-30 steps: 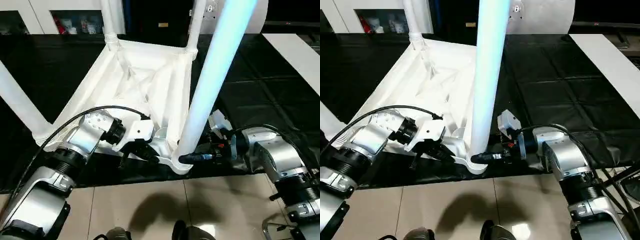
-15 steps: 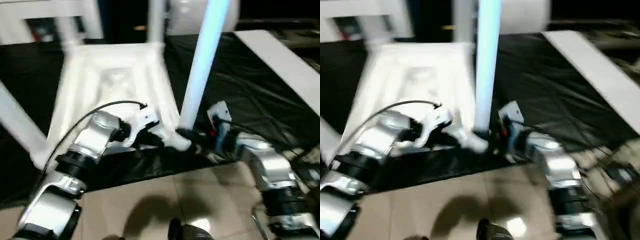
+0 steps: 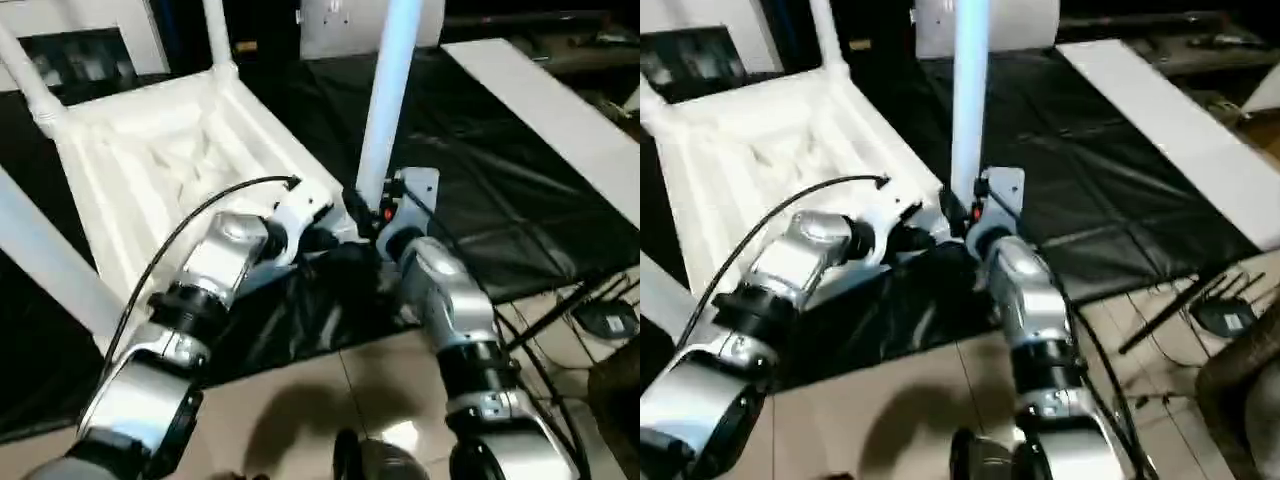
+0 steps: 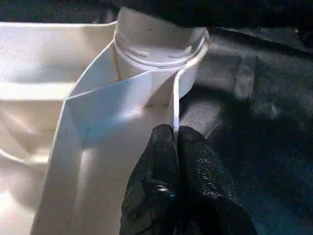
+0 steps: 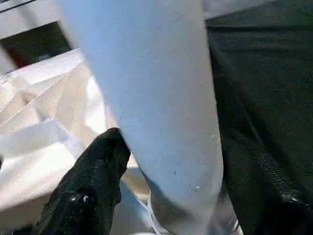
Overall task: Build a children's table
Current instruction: Rotate leg to tighten
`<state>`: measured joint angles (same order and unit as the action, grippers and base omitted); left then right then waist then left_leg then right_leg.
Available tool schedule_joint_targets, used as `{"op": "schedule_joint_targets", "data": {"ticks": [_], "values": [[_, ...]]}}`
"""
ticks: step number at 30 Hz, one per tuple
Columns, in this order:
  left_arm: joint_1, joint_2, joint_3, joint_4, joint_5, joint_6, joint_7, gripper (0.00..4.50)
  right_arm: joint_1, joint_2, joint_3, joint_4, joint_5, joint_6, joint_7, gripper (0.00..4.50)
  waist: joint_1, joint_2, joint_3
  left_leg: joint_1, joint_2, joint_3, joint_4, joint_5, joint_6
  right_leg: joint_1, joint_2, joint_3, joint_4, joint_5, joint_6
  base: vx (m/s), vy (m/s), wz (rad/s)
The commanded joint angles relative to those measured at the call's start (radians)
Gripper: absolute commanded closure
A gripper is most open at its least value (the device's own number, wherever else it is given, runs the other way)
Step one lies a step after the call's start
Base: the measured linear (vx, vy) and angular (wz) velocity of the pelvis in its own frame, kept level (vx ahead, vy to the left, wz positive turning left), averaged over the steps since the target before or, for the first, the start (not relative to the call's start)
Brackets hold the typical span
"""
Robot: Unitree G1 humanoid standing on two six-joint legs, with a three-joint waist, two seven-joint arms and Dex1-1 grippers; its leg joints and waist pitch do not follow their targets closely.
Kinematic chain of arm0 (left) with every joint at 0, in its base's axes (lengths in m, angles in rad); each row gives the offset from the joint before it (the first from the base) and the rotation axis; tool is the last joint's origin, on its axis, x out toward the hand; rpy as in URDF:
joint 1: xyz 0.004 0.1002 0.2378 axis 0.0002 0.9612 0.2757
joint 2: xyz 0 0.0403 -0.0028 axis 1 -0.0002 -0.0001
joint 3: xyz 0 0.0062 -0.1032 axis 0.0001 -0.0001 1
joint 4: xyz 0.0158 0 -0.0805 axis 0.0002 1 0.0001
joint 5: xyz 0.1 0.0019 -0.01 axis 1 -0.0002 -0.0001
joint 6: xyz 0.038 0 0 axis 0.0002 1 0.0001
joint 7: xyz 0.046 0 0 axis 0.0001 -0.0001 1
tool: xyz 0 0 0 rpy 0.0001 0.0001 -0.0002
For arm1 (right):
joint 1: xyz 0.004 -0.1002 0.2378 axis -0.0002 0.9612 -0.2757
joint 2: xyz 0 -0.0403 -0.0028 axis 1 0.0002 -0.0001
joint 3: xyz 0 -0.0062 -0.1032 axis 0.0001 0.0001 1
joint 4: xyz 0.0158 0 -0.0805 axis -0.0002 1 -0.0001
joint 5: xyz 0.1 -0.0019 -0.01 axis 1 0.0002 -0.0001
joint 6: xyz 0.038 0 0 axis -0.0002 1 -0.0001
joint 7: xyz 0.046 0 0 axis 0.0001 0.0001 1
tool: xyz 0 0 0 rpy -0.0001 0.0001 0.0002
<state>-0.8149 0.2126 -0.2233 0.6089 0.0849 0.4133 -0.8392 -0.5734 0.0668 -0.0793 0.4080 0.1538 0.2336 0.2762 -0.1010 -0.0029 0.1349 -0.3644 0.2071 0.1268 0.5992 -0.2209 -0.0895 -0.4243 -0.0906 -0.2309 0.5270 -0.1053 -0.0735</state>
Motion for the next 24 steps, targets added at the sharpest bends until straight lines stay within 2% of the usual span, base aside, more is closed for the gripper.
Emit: {"op": "schedule_joint_targets", "data": {"ticks": [1,2,3,4,5,6,7,8,9,10,11,12,13,14,15,16,18,20,21,22,23,24], "values": [[0.005,0.010,-0.015,-0.036,-0.003,-0.036,-0.035,4.50,0.025,-0.006,0.059,-0.022,-0.002,-0.004,0.072,1.08,0.015,0.008,-0.120,-0.018,0.021,-0.009,-0.040,0.117,0.197,0.103,-0.072,0.083,-0.010,-0.106,-0.092,0.052,-0.002,0.02],[0.010,0.017,-0.020,-0.038,-0.003,-0.047,-0.048,4.50,0.036,-0.022,0.062,-0.036,0.000,-0.006,0.090,1.05,0.015,0.007,-0.122,-0.019,0.022,-0.010,-0.037,0.156,0.217,0.101,-0.073,0.085,-0.001,-0.054,-0.111,0.000,0.000,0.00],[0.020,0.033,-0.029,-0.041,-0.004,-0.073,-0.083,4.50,0.061,-0.055,0.068,-0.064,0.003,-0.014,0.135,0.99,0.025,0.002,-0.119,-0.019,0.021,-0.008,-0.033,0.201,0.272,0.099,-0.073,0.090,0.010,0.022,-0.146,0.000,0.000,0.00],[0.033,0.054,-0.040,-0.047,-0.006,-0.083,-0.124,4.50,0.097,-0.113,0.075,-0.107,0.004,-0.025,0.201,0.85,0.030,0.001,-0.119,-0.020,0.020,-0.006,-0.032,0.197,0.283,0.102,-0.075,0.090,0.012,0.026,-0.148,0.000,0.000,0.00],[0.039,0.065,-0.046,-0.047,-0.007,-0.102,-0.148,4.50,0.111,-0.141,0.078,-0.121,0.007,-0.031,0.238,0.71,0.046,0.001,-0.115,-0.015,0.019,-0.001,-0.034,0.167,0.291,0.100,-0.076,0.091,0.004,-0.002,-0.141,0.000,0.000,0.00],[0.042,0.073,-0.050,-0.046,-0.007,-0.117,-0.164,4.50,0.120,-0.160,0.079,-0.130,0.010,-0.037,0.265,0.63,0.051,0.001,-0.114,-0.014,0.020,0.001,-0.035,0.148,0.288,0.100,-0.075,0.093,0.001,-0.028,-0.135,0.000,0.000,0.00],[0.045,0.088,-0.059,-0.037,-0.007,-0.132,-0.188,4.50,0.137,-0.205,0.083,-0.146,0.014,-0.047,0.323,0.59,0.060,0.001,-0.110,-0.011,0.020,0.005,-0.038,0.107,0.265,0.098,-0.073,0.092,-0.010,-0.106,-0.118,0.000,0.000,0.00],[0.045,0.089,-0.060,-0.036,-0.007,-0.135,-0.191,4.50,0.139,-0.210,0.084,-0.148,0.014,-0.048,0.328,0.52,0.068,0.008,-0.110,-0.009,0.017,0.007,-0.038,0.086,0.247,0.099,-0.072,0.091,-0.015,-0.148,-0.109,0.000,0.000,0.00],[0.050,0.109,-0.076,-0.028,-0.009,-0.183,-0.235,4.50,0.157,-0.265,0.088,-0.167,0.023,-0.057,0.403,0.41,0.081,0.004,-0.104,-0.008,0.014,0.011,-0.042,0.023,0.196,0.099,-0.069,0.087,-0.034,-0.271,-0.069,0.000,0.000,0.00],[0.052,0.113,-0.080,-0.028,-0.009,-0.191,-0.247,4.50,0.160,-0.279,0.090,-0.170,0.025,-0.059,0.419,0.28,0.084,0.002,-0.103,-0.009,0.015,0.013,-0.043,0.007,0.180,0.100,-0.068,0.088,-0.038,-0.301,-0.052,0.000,0.000,0.00],[0.057,0.131,-0.095,-0.025,-0.011,-0.230,-0.293,4.50,0.169,-0.331,0.097,-0.182,0.032,-0.068,0.482,0.21,0.092,0.010,-0.100,-0.003,0.015,0.014,-0.045,-0.028,0.153,0.097,-0.068,0.086,-0.046,-0.360,-0.033,0.000,0.000,0.00],[0.060,0.140,-0.103,-0.023,-0.013,-0.245,-0.321,4.50,0.174,-0.362,0.099,-0.194,0.048,-0.062,0.529,0.12,0.096,0.004,-0.098,-0.001,0.012,0.018,-0.047,-0.067,0.136,0.096,-0.064,0.084,-0.058,-0.409,-0.007,0.000,0.000,0.00],[0.062,0.146,-0.110,-0.021,-0.017,-0.256,-0.348,4.50,0.175,-0.389,0.101,-0.204,0.064,-0.054,0.574,0.12,0.097,0.002,-0.096,0.000,0.011,0.019,-0.048,-0.080,0.129,0.096,-0.064,0.085,-0.061,-0.430,0.004,0.000,0.000,0.00],[0.063,0.149,-0.112,-0.020,-0.019,-0.261,-0.359,4.50,0.175,-0.400,0.101,-0.209,0.073,-0.048,0.595,0.06,0.101,0.007,-0.094,0.004,0.010,0.020,-0.049,-0.097,0.123,0.093,-0.063,0.082,-0.067,-0.457,0.012,0.000,0.000,0.00],[0.068,0.156,-0.118,-0.022,-0.023,-0.284,-0.386,4.50,0.178,-0.427,0.108,-0.224,0.098,-0.032,0.653,0.06,0.106,0.007,-0.094,0.013,0.010,0.020,-0.051,-0.126,0.112,0.091,-0.061,0.077,-0.078,-0.500,0.033,0.000,0.000,0.00],[0.072,0.163,-0.126,-0.026,-0.025,-0.301,-0.413,4.50,0.179,-0.444,0.113,-0.233,0.113,-0.022,0.691,0.06,0.108,0.007,-0.093,0.014,0.013,0.018,-0.053,-0.133,0.111,0.092,-0.061,0.077,-0.079,-0.502,0.037,0.000,0.000,0.00],[0.076,0.182,-0.149,-0.029,-0.023,-0.335,-0.475,4.50,0.178,-0.483,0.131,-0.243,0.129,-0.017,0.776,0.06,0.110,0.009,-0.095,0.021,0.022,0.015,-0.057,-0.138,0.107,0.089,-0.065,0.078,-0.079,-0.488,0.023,0.000,0.000,0.00],[0.076,0.212,-0.185,-0.023,-0.012,-0.393,-0.548,4.50,0.156,-0.524,0.165,-0.214,0.128,-0.040,0.887,0.06,0.114,0.008,-0.099,0.018,0.022,0.012,-0.057,-0.128,0.112,0.092,-0.066,0.081,-0.072,-0.461,0.008,0.000,0.000,0.00],[0.074,0.215,-0.188,-0.019,-0.011,-0.403,-0.556,4.50,0.152,-0.529,0.168,-0.208,0.131,-0.042,0.901,0.35,0.118,0.010,-0.102,0.015,0.029,0.011,-0.057,-0.090,0.124,0.090,-0.068,0.090,-0.057,-0.395,-0.026,0.000,0.000,0.00],[0.072,0.217,-0.190,-0.017,-0.012,-0.408,-0.568,4.50,0.142,-0.535,0.178,-0.193,0.132,-0.040,0.928,0.43,0.121,0.009,-0.103,0.017,0.031,0.012,-0.056,-0.078,0.125,0.088,-0.069,0.093,-0.053,-0.377,-0.039,0.000,0.000,0.00],[0.071,0.219,-0.192,-0.015,-0.012,-0.411,-0.577,4.50,0.135,-0.540,0.185,-0.182,0.132,-0.039,0.947,0.43,0.127,0.007,-0.107,0.010,0.031,0.011,-0.055,-0.040,0.133,0.093,-0.069,0.096,-0.039,-0.330,-0.065,0.000,0.000,0.00],[0.068,0.220,-0.196,-0.013,-0.012,-0.417,-0.590,4.50,0.126,-0.547,0.195,-0.170,0.130,-0.043,0.969,0.49,0.134,0.005,-0.110,0.009,0.031,0.013,-0.053,-0.007,0.146,0.093,-0.068,0.100,-0.031,-0.292,-0.085,0.000,0.000,0.00]]}}
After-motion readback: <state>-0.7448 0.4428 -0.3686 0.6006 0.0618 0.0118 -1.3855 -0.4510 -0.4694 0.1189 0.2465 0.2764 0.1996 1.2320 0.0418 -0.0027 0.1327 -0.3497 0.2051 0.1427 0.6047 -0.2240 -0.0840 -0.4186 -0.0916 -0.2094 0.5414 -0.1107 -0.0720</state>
